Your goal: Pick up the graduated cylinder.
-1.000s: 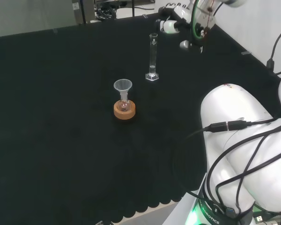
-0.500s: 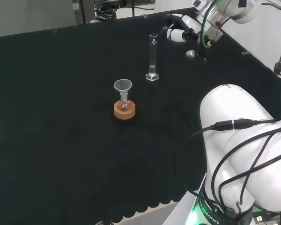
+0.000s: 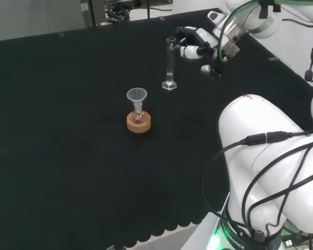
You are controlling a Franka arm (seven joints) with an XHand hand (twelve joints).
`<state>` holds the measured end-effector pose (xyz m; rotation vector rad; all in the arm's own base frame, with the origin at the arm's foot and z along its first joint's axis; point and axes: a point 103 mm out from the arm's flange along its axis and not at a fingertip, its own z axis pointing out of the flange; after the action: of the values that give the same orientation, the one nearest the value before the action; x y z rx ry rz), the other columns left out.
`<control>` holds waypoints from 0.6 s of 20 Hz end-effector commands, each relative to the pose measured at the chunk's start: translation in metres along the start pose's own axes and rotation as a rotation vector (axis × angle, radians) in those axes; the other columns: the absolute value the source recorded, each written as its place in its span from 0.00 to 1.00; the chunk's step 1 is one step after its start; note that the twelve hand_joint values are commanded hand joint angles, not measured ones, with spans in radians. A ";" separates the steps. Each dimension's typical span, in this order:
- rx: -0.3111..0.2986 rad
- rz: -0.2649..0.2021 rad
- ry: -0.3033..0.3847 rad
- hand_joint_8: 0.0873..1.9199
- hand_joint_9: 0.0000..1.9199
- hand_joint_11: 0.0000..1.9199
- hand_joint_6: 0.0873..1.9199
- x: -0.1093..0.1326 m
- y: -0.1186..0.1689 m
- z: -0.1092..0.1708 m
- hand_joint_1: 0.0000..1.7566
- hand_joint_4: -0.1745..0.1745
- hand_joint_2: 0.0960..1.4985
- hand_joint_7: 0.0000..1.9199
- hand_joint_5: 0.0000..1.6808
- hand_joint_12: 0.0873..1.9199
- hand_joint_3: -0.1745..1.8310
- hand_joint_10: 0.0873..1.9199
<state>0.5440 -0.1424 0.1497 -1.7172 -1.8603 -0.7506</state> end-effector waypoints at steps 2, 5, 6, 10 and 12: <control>-0.003 -0.022 0.097 0.31 0.28 0.15 0.00 -0.013 0.010 0.020 0.55 0.35 0.69 0.17 0.26 0.67 0.00 0.28; 0.005 -0.028 0.120 0.30 0.27 0.15 0.00 -0.016 0.013 0.024 0.55 0.34 0.69 0.16 0.25 0.67 0.00 0.28; 0.009 -0.030 0.128 0.30 0.27 0.15 0.00 -0.016 0.014 0.026 0.55 0.34 0.69 0.16 0.25 0.67 0.00 0.28; 0.003 -0.046 0.150 0.31 0.27 0.14 0.00 -0.016 0.016 0.037 0.56 0.34 0.68 0.17 0.26 0.67 0.00 0.28; 0.006 -0.057 0.167 0.31 0.29 0.14 0.00 -0.015 0.015 0.042 0.58 0.33 0.67 0.19 0.27 0.67 0.00 0.28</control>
<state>0.5626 -0.1318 0.1184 -1.5948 -1.8062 -0.8602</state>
